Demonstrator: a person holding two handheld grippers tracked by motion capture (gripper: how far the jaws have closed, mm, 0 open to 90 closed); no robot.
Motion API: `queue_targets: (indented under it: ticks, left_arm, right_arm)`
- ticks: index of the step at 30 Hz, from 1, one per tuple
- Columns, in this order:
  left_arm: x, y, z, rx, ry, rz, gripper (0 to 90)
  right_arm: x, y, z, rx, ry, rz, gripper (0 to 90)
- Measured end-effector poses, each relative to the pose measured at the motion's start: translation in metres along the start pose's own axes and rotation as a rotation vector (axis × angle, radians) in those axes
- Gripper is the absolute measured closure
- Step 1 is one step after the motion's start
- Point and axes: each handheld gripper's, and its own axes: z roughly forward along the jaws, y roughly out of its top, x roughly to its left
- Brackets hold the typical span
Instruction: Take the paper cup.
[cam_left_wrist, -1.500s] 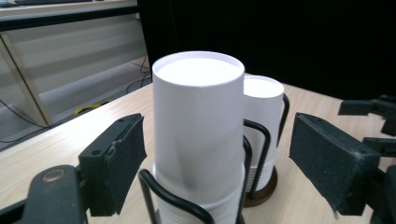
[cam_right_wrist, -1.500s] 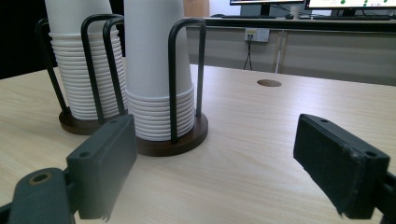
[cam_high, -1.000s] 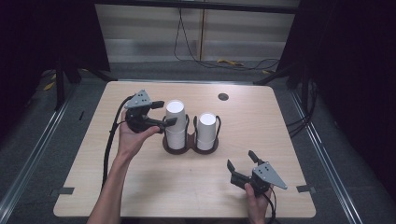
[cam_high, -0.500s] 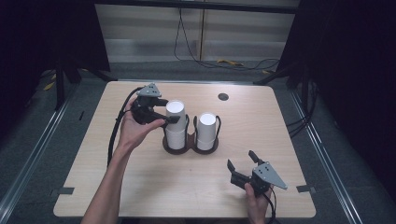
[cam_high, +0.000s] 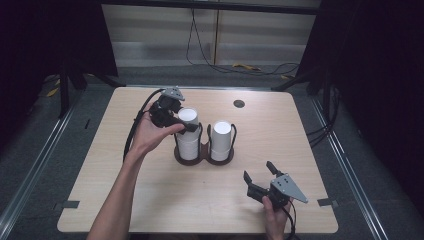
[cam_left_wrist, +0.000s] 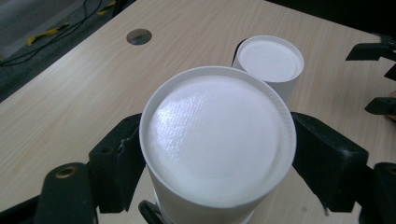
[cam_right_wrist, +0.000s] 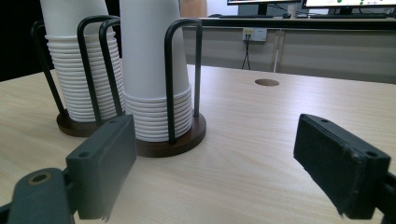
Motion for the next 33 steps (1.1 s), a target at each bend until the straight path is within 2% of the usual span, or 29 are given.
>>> queue_targets:
  ticks: [1, 4, 8, 11, 15, 17, 33]
  left_arm:
    - [0.0, 0.0, 0.0, 0.007, 0.01, 0.01, 23.7]
    - [0.003, 0.001, 0.001, 0.004, 0.002, -0.011, 25.5]
    - [0.005, 0.002, 0.005, 0.028, 0.002, -0.004, 25.5]
    - [0.005, 0.003, 0.006, 0.029, -0.006, -0.02, 26.9]
    - [0.003, 0.005, 0.006, 0.049, 0.0, 0.021, 29.9]
    - [0.003, 0.006, 0.006, 0.053, 0.006, 0.019, 30.3]
    - [0.003, 0.011, -0.003, 0.022, 0.012, 0.015, 30.9]
  right_arm:
    - [0.0, 0.0, 0.0, 0.001, 0.001, 0.0, 13.1]
    - [0.0, 0.0, 0.0, 0.002, 0.004, -0.002, 13.1]
    - [-0.001, 0.0, 0.0, 0.002, 0.004, -0.002, 13.1]
    - [0.0, 0.0, 0.0, 0.002, 0.004, -0.001, 13.1]
    - [-0.001, 0.0, 0.0, 0.003, 0.004, -0.001, 13.1]
    - [-0.001, 0.0, 0.0, 0.002, 0.004, -0.001, 13.1]
    - [0.0, 0.0, 0.0, 0.004, 0.004, 0.004, 13.1]
